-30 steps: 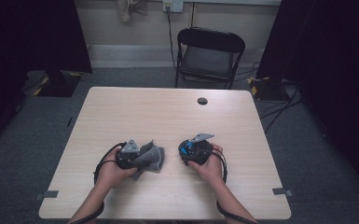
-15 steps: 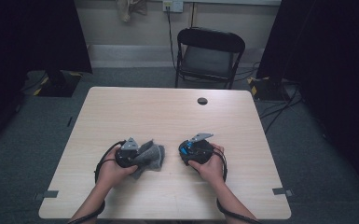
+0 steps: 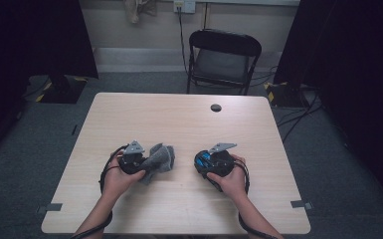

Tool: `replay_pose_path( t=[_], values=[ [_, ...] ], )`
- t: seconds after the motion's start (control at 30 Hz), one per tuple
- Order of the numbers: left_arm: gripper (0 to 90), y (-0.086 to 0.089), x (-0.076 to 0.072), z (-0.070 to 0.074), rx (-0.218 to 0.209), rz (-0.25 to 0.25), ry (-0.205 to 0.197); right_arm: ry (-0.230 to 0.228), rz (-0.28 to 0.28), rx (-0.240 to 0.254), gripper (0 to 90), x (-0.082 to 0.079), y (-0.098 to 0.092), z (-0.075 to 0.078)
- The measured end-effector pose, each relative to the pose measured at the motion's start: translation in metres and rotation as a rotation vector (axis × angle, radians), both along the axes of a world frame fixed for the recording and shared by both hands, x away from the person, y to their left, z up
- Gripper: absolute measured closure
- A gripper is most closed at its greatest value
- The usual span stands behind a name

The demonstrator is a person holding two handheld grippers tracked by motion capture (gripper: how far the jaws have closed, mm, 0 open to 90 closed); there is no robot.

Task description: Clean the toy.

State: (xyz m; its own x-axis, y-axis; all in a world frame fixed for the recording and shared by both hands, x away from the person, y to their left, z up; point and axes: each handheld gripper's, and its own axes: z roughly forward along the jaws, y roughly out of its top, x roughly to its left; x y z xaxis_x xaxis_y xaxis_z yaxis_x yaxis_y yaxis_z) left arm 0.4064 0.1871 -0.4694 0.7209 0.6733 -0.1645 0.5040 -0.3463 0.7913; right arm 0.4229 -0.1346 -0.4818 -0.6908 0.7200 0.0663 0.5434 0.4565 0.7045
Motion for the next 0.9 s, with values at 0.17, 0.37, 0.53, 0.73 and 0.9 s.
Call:
replay_pose_path(
  t=[0.17,0.37,0.53,0.73,0.9],
  values=[
    [69.4,-0.001,0.002,0.002,-0.02,0.018,0.012,-0.012,0.016,0.013,26.0,-0.003,0.001,0.01],
    [70.0,-0.006,0.009,0.005,-0.054,0.042,0.023,-0.022,0.062,0.017,26.0,-0.006,0.007,0.024],
    [70.0,-0.02,0.024,0.015,-0.033,0.046,0.016,-0.02,0.096,0.024,26.0,-0.01,0.013,0.029],
    [70.3,-0.04,0.041,0.025,0.025,0.06,0.018,-0.035,0.119,0.041,26.0,-0.014,0.02,0.038],
    [70.3,-0.059,0.043,0.027,0.034,0.033,0.023,-0.04,0.14,0.05,26.0,-0.016,0.026,0.043]
  ],
)
